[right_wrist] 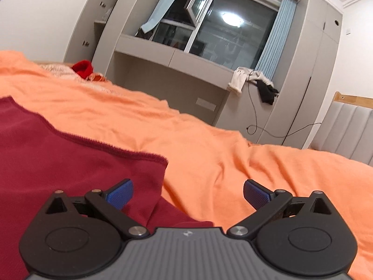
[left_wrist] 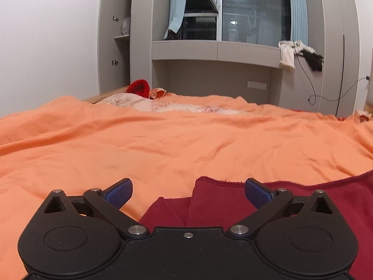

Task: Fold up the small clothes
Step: 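Move both open grippers back above the folded shirt strip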

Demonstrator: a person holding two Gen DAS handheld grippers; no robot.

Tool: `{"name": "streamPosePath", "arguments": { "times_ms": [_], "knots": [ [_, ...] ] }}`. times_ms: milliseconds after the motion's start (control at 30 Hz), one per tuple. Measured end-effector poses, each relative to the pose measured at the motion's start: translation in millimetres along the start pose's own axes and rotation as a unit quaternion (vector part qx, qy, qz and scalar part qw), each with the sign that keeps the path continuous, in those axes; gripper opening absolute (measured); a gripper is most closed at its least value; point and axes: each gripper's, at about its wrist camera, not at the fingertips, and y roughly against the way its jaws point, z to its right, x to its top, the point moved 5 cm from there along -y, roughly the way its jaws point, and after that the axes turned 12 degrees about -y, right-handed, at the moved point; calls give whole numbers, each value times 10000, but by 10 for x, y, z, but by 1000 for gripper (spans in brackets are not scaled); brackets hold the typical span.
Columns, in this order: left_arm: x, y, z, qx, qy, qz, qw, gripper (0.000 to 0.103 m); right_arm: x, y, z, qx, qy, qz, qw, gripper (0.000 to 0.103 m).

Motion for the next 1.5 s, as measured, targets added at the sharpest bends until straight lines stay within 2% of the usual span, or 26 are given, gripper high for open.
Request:
{"name": "streamPosePath", "arguments": {
  "times_ms": [167,333,500,733,1067,1300,1500],
  "knots": [
    [15,231,-22,9,9,124,9999,102,152,333,59,217,-409,275,9986,103],
    [17,470,-6,-13,-52,300,9995,102,209,687,12,719,-982,341,9920,103],
    [-34,673,53,-31,-145,414,9990,102,252,930,-122,1034,-1075,441,9878,103],
    [-160,912,71,-48,-94,464,9989,102,239,1102,-233,1401,-1450,244,9792,103],
    [-380,1133,28,-135,73,423,9990,102,154,1250,-273,1483,-1862,-1,9713,103],
    [-573,1355,22,-484,358,467,9971,102,111,1277,-413,1294,-1811,-173,9748,103],
    [-879,1558,145,-601,198,383,9973,102,81,1326,-507,1294,-1649,-232,9775,103]
  ]
}}
